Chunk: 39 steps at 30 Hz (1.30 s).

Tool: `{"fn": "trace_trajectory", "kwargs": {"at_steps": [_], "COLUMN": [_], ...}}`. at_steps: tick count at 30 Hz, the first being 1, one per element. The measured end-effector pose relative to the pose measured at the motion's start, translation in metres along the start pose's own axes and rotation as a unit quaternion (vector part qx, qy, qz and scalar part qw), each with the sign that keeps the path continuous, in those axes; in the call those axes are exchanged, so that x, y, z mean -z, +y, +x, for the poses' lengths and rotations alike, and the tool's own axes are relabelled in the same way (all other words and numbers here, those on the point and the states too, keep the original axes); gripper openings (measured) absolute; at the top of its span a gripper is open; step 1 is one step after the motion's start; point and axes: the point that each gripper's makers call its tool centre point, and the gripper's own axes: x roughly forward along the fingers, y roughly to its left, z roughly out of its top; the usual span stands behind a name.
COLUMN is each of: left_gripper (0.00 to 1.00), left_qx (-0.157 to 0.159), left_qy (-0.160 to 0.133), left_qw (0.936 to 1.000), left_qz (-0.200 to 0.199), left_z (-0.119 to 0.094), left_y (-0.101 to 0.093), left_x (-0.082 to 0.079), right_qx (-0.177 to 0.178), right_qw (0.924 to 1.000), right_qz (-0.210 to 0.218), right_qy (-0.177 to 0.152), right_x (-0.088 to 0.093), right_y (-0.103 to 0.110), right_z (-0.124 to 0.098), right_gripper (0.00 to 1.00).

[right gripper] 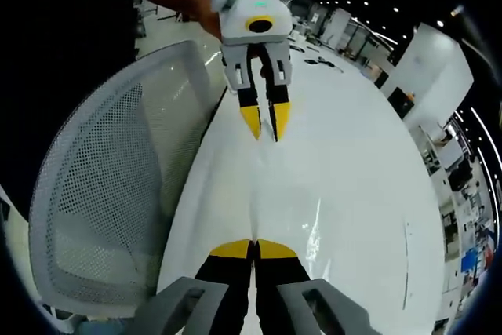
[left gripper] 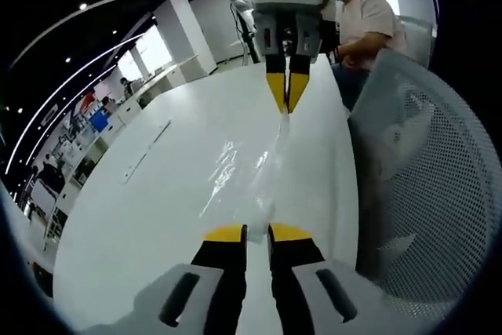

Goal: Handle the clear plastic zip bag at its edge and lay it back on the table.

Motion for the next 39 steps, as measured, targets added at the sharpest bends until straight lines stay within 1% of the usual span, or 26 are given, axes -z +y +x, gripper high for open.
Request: {"fn": "trace_trajectory", "kwargs": {"at_steps": [1,4,6,8,11,12,14,18,21,26,29,31,39], "left_gripper": [0.01,0.0,0.0,0.0,0.0,0.0,0.0,0.0,0.0,0.0,0.0,0.0,0.0], "left_qx": [0.004,0.01,0.014,0.017,0.02,0.021,0.024,0.027,0.028,0.032,0.034,0.035,0.037], "left_qy": [-0.001,0.005,0.001,0.001,-0.001,-0.003,-0.004,-0.007,-0.01,-0.009,-0.006,-0.005,-0.005], "left_qw": [1.0,0.9999,0.9997,0.9996,0.9995,0.9994,0.9993,0.9992,0.9991,0.9992,0.9991,0.999,0.9989], "left_qz": [-0.002,-0.012,-0.019,-0.023,-0.026,-0.027,-0.028,-0.03,-0.031,-0.025,-0.024,-0.027,-0.028], "left_z": [0.0,0.001,0.001,0.001,0.001,0.001,0.001,0.003,0.005,0.005,0.005,0.005,0.005], "left_y": [-0.001,-0.003,-0.004,-0.005,-0.007,-0.007,-0.007,-0.007,-0.006,-0.007,-0.009,-0.009,-0.012], "left_x": [0.0,0.001,0.001,0.002,0.0,-0.002,-0.004,-0.009,-0.01,-0.013,-0.013,-0.013,-0.014], "right_qx": [0.002,0.004,0.006,0.004,-0.013,-0.018,-0.004,0.0,0.003,0.006,0.003,-0.006,-0.023], "right_qw": [1.0,0.9998,0.9997,0.9994,0.9957,0.9946,0.9957,0.9949,0.9948,0.9947,0.9942,0.9937,0.9945], "right_qz": [0.002,0.017,0.019,0.032,0.086,0.095,0.083,0.086,0.078,0.068,0.07,0.073,0.063], "right_qy": [-0.001,-0.012,-0.01,-0.012,-0.031,-0.038,-0.042,-0.053,-0.066,-0.077,-0.082,-0.085,-0.081], "right_x": [-0.001,-0.003,-0.003,-0.004,-0.012,-0.015,-0.02,-0.034,-0.048,-0.064,-0.07,-0.074,-0.085], "right_y": [-0.001,-0.003,-0.004,-0.004,0.001,0.001,-0.005,-0.008,-0.011,-0.014,-0.015,-0.013,-0.009], "right_z": [0.0,-0.001,-0.001,-0.001,-0.001,-0.001,-0.001,0.002,0.005,0.015,0.021,0.025,0.042], "right_gripper": [0.0,0.0,0.0,0.0,0.04,0.05,0.06,0.06,0.06,0.06,0.06,0.06,0.05]}}
